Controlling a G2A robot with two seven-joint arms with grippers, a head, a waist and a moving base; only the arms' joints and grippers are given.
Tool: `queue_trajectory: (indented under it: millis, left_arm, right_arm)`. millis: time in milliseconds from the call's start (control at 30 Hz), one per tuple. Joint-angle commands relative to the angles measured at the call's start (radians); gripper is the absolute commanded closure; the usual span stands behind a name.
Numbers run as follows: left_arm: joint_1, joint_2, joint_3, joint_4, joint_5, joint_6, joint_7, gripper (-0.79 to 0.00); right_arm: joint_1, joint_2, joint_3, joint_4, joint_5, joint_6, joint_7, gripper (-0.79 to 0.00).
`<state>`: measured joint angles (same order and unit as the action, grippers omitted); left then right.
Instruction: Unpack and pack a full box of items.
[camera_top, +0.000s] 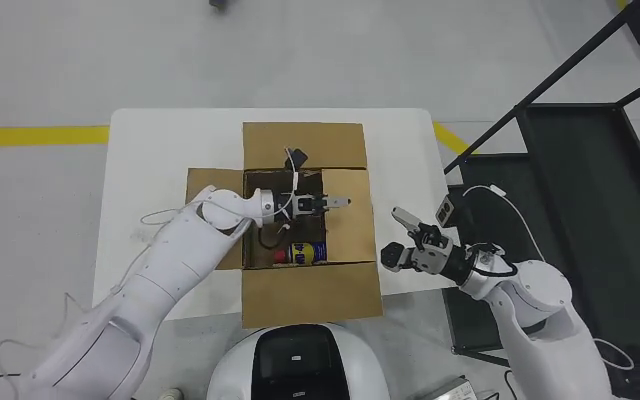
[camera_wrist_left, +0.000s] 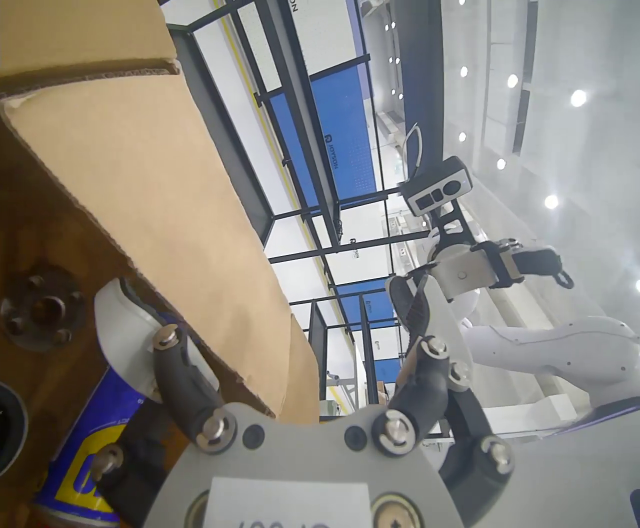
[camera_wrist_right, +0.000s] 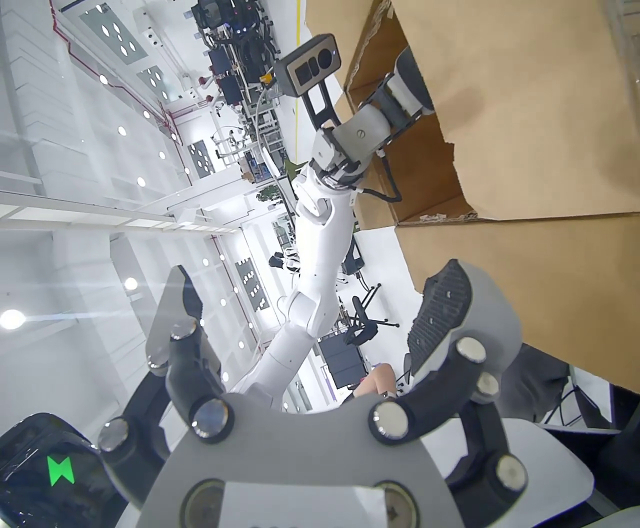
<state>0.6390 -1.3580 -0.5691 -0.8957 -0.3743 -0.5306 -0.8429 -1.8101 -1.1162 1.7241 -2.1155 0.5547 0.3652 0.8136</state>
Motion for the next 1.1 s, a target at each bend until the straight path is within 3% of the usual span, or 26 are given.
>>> queue_trajectory:
  millis: [0,267,500,800,1067]
  left_arm:
    - [-0.003,-0.015,-0.005,0.024,-0.046,-0.016,0.022,-0.785]
    - [-0.033,-0.046,-0.057,0.051,-0.152,-0.097,0.050,-0.785]
    - [-0.031,-0.082,-0.055,0.030,-0.248,-0.081,0.019,-0.785]
    - [-0.050,-0.132,-0.047,0.077,-0.292,-0.095,0.015,-0.785]
    - [-0.052,-0.166,-0.047,0.126,-0.336,-0.110,-0.054,-0.785]
  right_arm:
    - [0.004,0.000,-0.018,0.000,0.006,0.002,-0.001,-0.785]
    - [0.008,-0.006,-0.075,0.002,0.111,-0.045,-0.021,-0.785]
    - [-0.019,-0.018,-0.144,0.019,0.147,-0.149,-0.119,-0.785]
    - [-0.050,-0.009,-0.145,0.004,0.079,-0.084,-0.117,-0.785]
    - [-0.089,-0.010,-0.126,0.017,0.035,-0.071,-0.282,-0.785]
